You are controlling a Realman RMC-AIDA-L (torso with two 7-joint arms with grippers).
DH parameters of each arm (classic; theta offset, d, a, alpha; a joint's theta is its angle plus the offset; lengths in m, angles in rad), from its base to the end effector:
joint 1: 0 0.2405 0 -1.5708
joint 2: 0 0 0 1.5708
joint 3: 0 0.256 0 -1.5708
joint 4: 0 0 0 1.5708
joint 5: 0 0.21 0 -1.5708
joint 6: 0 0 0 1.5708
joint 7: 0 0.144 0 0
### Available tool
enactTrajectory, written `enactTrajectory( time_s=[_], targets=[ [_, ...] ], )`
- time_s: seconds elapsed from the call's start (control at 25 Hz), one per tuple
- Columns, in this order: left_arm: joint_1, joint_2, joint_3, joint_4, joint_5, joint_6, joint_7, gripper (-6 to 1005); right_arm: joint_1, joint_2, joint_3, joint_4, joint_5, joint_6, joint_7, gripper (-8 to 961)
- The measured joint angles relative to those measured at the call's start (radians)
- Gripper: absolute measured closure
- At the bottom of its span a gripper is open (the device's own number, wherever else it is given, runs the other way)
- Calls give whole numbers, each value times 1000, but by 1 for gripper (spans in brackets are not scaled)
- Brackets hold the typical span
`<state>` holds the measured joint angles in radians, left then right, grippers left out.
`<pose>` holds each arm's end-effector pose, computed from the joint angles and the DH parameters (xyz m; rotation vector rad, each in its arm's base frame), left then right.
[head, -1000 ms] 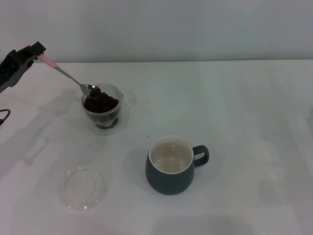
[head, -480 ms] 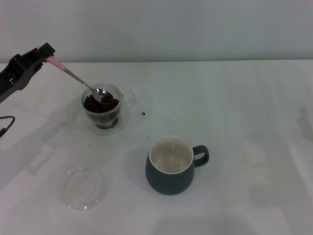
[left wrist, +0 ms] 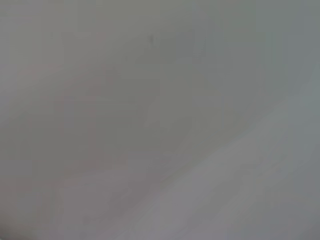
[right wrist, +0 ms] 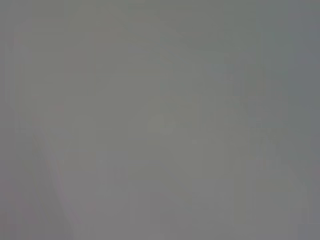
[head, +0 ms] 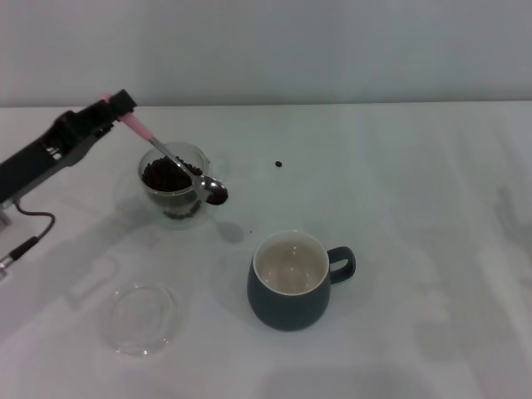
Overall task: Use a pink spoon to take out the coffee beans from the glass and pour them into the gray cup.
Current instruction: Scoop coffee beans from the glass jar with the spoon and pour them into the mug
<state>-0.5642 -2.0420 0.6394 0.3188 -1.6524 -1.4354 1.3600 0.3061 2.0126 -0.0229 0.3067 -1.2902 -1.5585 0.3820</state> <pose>-0.2595 0.3579 0.0107 -2.0580 -1.4524 -1.4378 0.3517 0.2556 0.0133 -1.2847 0.7306 1.0401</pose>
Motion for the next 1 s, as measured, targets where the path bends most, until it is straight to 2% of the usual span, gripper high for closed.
enactTrajectory(
  time_s=[0.2, 0.36, 0.6, 1.0],
  targets=[
    [-22, -27, 7, -11, 9, 38, 69, 871, -6, 0, -13, 15, 0, -9, 1, 217],
    [-67, -29, 21, -62, 9, 56, 124, 872, -14, 0, -18, 17, 0, -19, 1, 217],
    [-121, -35, 118, -88, 10, 82, 192, 872, -20, -2, -24, 18, 0, -22, 2, 217],
    [-144, -34, 186, -77, 10, 80, 343, 872, -32, -3, -25, 16, 6, -35, 42, 217]
  ],
)
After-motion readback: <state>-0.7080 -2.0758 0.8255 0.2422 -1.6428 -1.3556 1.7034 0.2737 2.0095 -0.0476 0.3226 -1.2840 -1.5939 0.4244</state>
